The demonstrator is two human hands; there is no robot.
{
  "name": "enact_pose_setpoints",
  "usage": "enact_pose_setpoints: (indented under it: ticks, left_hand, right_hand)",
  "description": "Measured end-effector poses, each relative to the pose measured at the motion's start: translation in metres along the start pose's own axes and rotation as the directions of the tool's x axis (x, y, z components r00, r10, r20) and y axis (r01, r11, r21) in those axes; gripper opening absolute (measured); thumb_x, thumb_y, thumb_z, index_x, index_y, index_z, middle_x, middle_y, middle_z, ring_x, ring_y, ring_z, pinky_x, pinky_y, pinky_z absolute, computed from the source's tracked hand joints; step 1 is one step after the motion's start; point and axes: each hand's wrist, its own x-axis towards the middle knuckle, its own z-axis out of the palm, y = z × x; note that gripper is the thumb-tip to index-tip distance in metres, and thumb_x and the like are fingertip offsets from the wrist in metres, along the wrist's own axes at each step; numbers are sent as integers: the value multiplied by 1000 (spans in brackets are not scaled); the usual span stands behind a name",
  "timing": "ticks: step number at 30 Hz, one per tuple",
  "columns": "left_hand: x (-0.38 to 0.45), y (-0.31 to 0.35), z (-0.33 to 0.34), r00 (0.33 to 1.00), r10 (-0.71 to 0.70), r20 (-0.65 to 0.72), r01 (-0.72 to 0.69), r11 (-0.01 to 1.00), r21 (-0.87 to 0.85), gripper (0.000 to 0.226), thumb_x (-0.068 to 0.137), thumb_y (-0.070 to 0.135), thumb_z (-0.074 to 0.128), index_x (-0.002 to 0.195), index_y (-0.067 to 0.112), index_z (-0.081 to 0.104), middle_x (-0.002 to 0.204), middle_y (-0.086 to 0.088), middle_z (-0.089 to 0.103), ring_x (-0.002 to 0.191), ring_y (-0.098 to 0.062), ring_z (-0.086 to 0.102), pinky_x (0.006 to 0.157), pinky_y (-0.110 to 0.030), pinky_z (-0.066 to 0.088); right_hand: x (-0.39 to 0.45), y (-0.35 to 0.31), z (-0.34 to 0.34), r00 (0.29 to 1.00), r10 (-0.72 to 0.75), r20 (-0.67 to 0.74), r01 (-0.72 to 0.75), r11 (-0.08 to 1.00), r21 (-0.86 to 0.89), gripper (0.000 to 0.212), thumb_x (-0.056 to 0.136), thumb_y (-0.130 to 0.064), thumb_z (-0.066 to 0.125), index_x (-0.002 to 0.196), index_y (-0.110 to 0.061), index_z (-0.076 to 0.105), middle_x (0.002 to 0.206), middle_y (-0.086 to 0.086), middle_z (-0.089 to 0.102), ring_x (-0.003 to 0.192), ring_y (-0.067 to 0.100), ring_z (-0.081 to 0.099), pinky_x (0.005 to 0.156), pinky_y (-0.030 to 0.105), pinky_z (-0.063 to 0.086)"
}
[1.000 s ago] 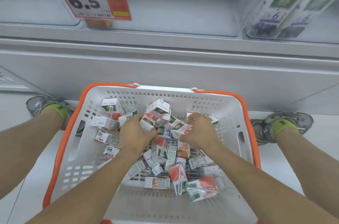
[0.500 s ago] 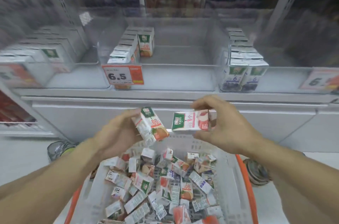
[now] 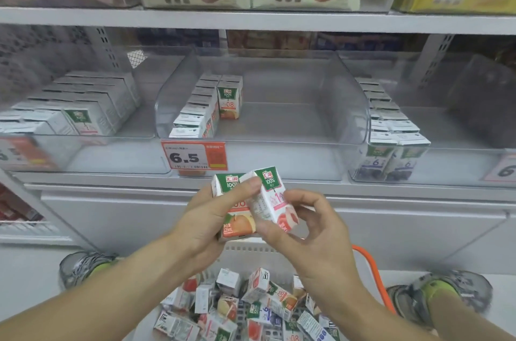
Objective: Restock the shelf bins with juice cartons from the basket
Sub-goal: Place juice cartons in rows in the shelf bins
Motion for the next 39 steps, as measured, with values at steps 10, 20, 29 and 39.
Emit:
enact_pose_setpoints:
  ticks: [10,20,29,39]
  left_hand:
    - [-5,24,-24,960,-40,279,32,999,35,33,87,21,72,117,6,70,114,-24,70,87,-29,72,62,-32,59]
    - [-35,74,-113,963,145,-228,-161,985,-53,44,84,5,62,125,-10,53,104,-29,70,63,-26,71,48,-33,58]
    - [-65,102,-225,829,322,-457,-382,923,-43,24,91,-3,57,113,6,56,108,-29,68,83,-32,74,56,-35,60]
    - [-57,99,-263,847,279,-453,-360,927,-101,26,88,0,61,114,3,63,108,-31,68,86,-35,70,81,-51,57]
  right_hand:
    - [34,-21,-8,929,195,314,-181,981,-71,66,67,-8,83,127,-19,59,117,11,70,97,39,71,72,43,61]
    - [60,-54,66,929,36,368,62,966,-250,48,53,6,90,94,2,66,103,21,71,78,39,74,69,40,63]
    - [148,-66,264,889,-228,397,422,745,-517,33,76,-23,85,101,-18,64,97,-1,70,88,18,71,79,43,60]
    - [211,4,366,932,92,351,250,539,-804,33,73,-12,87,82,-14,55,78,1,62,66,19,69,73,37,62]
